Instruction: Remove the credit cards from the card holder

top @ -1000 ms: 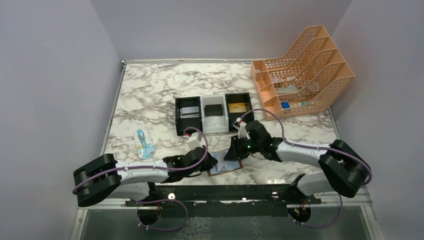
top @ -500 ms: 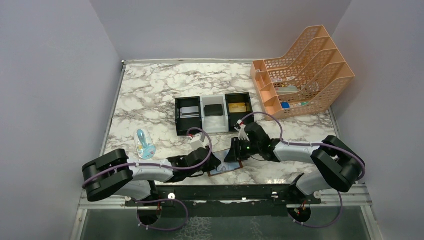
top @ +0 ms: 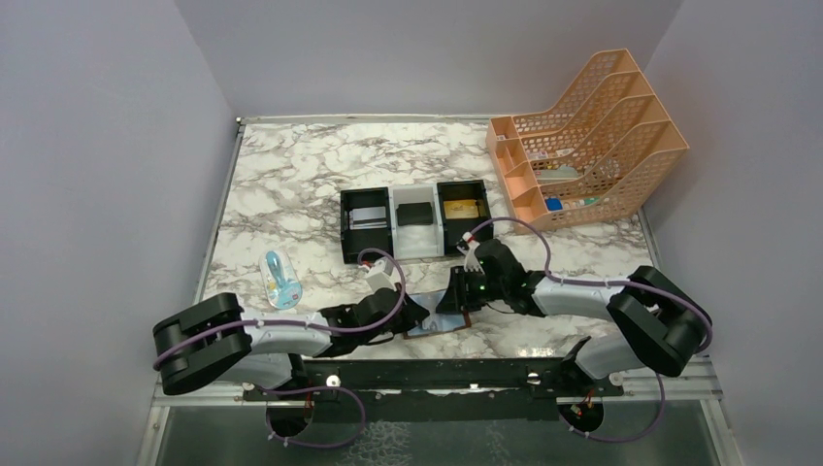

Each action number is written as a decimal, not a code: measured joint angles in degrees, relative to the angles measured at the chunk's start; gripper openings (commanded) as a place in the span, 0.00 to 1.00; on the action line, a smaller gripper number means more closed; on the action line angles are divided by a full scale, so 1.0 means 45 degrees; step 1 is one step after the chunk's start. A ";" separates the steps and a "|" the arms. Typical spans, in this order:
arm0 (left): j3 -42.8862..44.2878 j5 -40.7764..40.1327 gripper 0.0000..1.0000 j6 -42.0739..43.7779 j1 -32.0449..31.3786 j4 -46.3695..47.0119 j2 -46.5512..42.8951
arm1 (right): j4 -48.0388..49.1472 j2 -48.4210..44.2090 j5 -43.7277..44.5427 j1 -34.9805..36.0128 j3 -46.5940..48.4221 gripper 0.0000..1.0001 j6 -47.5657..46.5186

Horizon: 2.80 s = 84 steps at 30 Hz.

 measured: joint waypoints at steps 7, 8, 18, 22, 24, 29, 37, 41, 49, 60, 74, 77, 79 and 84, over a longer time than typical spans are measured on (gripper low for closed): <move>-0.0602 -0.0253 0.00 -0.0024 0.0000 -0.0729 -0.1617 | -0.0500 -0.0500 0.0879 0.0000 0.0005 0.31 -0.0204; -0.0559 -0.0345 0.00 -0.0015 0.0000 -0.1190 -0.1948 | -0.0578 -0.0568 0.1001 0.0000 0.0010 0.31 -0.0238; -0.0340 -0.0894 0.00 0.0374 0.0000 -0.4192 -0.5071 | -0.1175 -0.1015 0.1229 0.0000 0.0107 0.33 -0.0719; -0.0340 -0.0971 0.00 0.0495 0.0000 -0.4648 -0.6071 | -0.1234 -0.1452 0.0651 -0.0019 0.0131 0.33 -0.1059; -0.0340 -0.1005 0.00 0.0597 0.0000 -0.4789 -0.6441 | -0.1219 -0.1569 0.0204 -0.0019 0.0248 0.33 -0.1214; -0.0340 -0.1127 0.00 0.0777 0.0000 -0.5217 -0.6703 | -0.0806 -0.1389 -0.1030 -0.0015 0.0622 0.34 -0.1467; -0.0340 -0.1171 0.00 0.0942 0.0000 -0.5469 -0.6703 | -0.0539 0.0831 -0.1632 -0.0015 0.1224 0.35 -0.1491; -0.0340 -0.1171 0.00 0.1054 0.0000 -0.5450 -0.6693 | -0.1137 0.0651 -0.1083 -0.0015 0.1243 0.42 -0.1506; -0.0316 -0.0826 0.00 0.1666 0.0219 -0.4061 -0.5513 | -0.1899 -0.2900 0.1064 -0.0194 0.1209 0.61 -0.1851; -0.0597 0.3050 0.00 0.2171 0.3356 -0.0486 -0.4877 | -0.0918 -0.4022 -0.2108 -0.3517 -0.0185 0.74 -0.1598; -0.1695 0.4410 0.00 0.1685 0.3706 0.1350 -0.6946 | 0.4027 -0.4386 -0.5319 -0.3517 -0.2157 0.73 0.0816; -0.1967 0.4493 0.00 0.1491 0.3706 0.1661 -0.7164 | 0.5202 -0.3740 -0.6173 -0.3517 -0.2161 0.72 0.1506; -0.2064 0.4507 0.00 0.1399 0.3706 0.1807 -0.7247 | 0.5994 -0.3439 -0.6567 -0.3517 -0.2195 0.71 0.1957; -0.2132 0.4537 0.00 0.1209 0.3706 0.2191 -0.7388 | 0.7291 -0.3084 -0.7062 -0.3512 -0.2210 0.67 0.2710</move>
